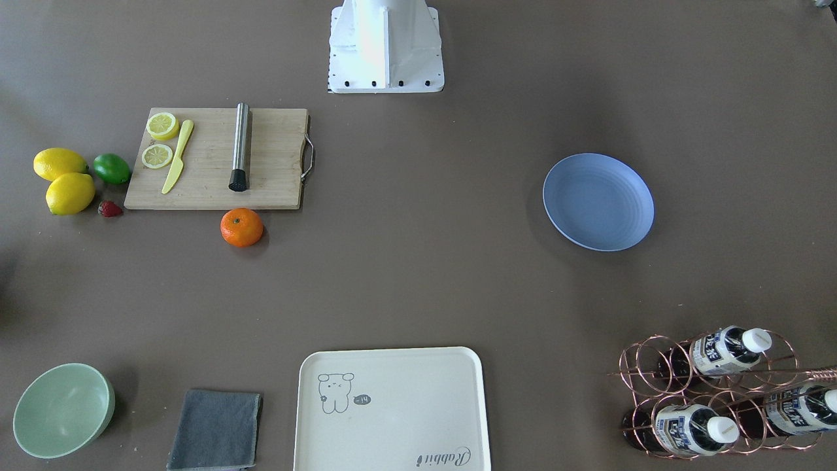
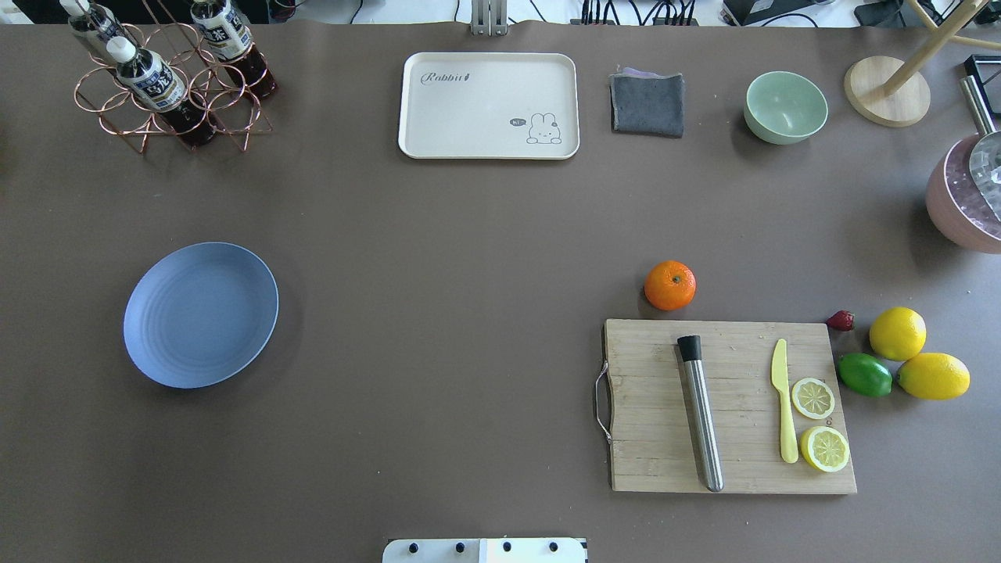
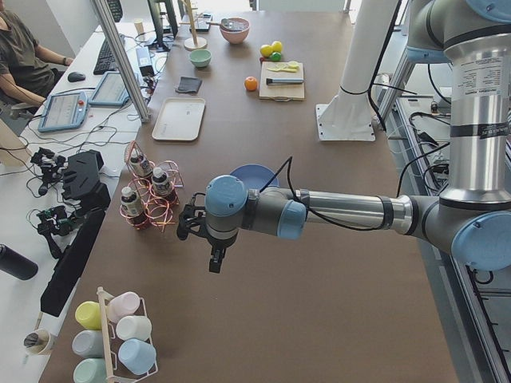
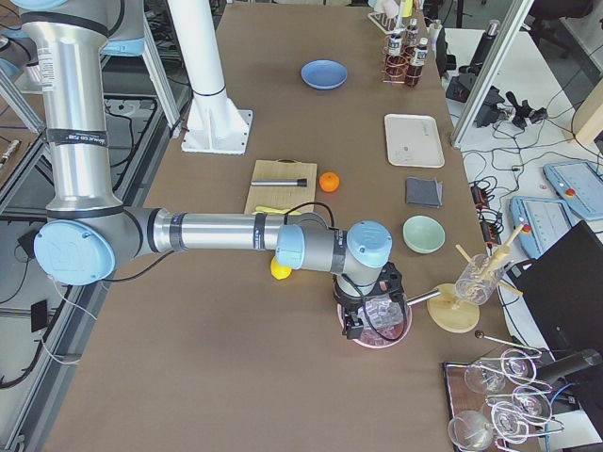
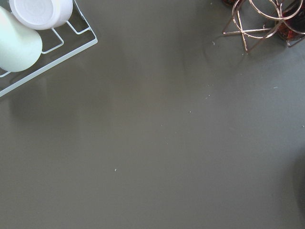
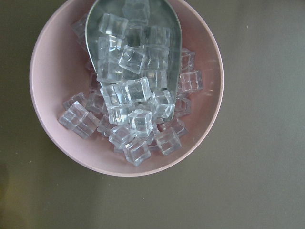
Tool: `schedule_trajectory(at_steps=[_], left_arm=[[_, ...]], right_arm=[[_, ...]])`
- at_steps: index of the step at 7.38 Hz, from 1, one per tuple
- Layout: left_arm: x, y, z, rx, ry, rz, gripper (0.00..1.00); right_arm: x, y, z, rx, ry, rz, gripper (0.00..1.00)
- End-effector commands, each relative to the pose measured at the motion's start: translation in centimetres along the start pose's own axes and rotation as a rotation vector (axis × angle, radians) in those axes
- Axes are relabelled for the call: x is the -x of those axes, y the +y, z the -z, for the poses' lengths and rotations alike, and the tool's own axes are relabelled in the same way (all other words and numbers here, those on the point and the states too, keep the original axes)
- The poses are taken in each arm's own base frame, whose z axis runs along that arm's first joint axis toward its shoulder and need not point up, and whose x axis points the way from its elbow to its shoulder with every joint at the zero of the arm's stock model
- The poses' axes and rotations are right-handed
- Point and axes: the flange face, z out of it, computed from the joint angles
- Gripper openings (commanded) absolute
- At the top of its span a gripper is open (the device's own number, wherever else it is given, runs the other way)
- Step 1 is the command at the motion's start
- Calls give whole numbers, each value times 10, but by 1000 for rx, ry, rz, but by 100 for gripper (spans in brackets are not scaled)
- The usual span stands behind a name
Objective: Pick orange to plate
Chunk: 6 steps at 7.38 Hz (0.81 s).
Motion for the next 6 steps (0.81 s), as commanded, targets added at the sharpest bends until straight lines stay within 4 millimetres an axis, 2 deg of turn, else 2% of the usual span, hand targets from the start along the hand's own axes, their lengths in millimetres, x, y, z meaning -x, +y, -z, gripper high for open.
schedule_trajectory(at_steps=[1,2,4,6], left_arm=[[-8,2,11,-21,-2,-13,98],[-14,0,16,-32,-2,-26,98],[-10,15,11,-21,-3,-4,97],[-8,17,11,-22,-2,12,96]], right_arm=[[0,0,0,-1,0,3,100],[0,0,0,-1,0,-2,100],[0,1,0,1,0,-6,100],[1,1,3,-6,1,-4,100]])
